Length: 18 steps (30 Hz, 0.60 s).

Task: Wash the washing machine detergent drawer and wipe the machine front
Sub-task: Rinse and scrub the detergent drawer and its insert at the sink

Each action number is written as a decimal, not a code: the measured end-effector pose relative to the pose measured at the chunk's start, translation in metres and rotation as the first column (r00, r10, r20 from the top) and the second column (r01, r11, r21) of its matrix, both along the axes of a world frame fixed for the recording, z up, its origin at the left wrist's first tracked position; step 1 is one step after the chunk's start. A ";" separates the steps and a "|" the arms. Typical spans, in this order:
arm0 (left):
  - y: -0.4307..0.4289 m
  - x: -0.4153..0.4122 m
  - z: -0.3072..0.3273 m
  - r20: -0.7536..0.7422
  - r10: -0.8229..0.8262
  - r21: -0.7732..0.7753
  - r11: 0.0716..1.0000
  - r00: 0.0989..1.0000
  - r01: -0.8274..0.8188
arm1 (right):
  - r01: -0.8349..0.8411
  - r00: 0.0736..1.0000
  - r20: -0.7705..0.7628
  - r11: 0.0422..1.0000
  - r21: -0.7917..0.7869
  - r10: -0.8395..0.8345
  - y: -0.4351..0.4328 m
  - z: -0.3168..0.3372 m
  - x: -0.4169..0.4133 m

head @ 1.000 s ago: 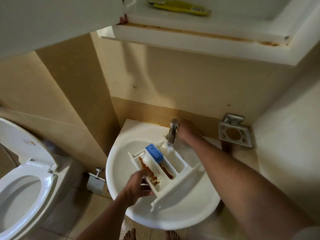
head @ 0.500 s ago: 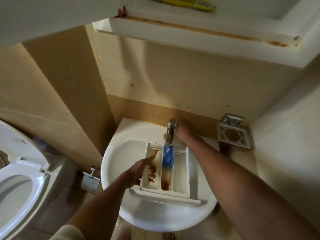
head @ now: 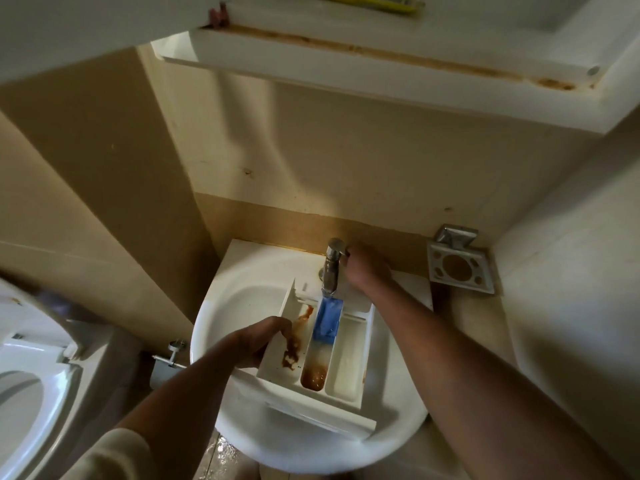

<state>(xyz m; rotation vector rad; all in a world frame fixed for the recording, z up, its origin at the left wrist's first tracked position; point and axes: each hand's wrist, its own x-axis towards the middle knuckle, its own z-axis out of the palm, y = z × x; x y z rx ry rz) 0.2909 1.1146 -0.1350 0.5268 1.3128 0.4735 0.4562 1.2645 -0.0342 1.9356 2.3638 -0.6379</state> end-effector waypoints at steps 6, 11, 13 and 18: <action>0.019 -0.011 0.005 0.089 -0.152 -0.063 0.985 0.984 0.158 | 0.011 1.000 0.001 0.999 -0.036 -0.011 -0.002 0.004 -0.003; 0.036 -0.005 0.008 0.134 -0.284 -0.136 0.944 0.949 0.302 | 0.051 0.998 -0.021 0.998 -0.036 -0.052 -0.007 0.005 -0.005; 0.043 0.000 0.010 0.103 -0.312 -0.154 0.933 0.944 0.325 | 0.063 0.998 -0.027 0.997 -0.042 -0.064 -0.010 0.006 -0.006; 0.060 -0.002 0.016 0.046 -0.417 -0.170 0.892 0.908 0.419 | 0.057 0.995 -0.082 0.995 -0.085 -0.064 -0.012 0.006 -0.004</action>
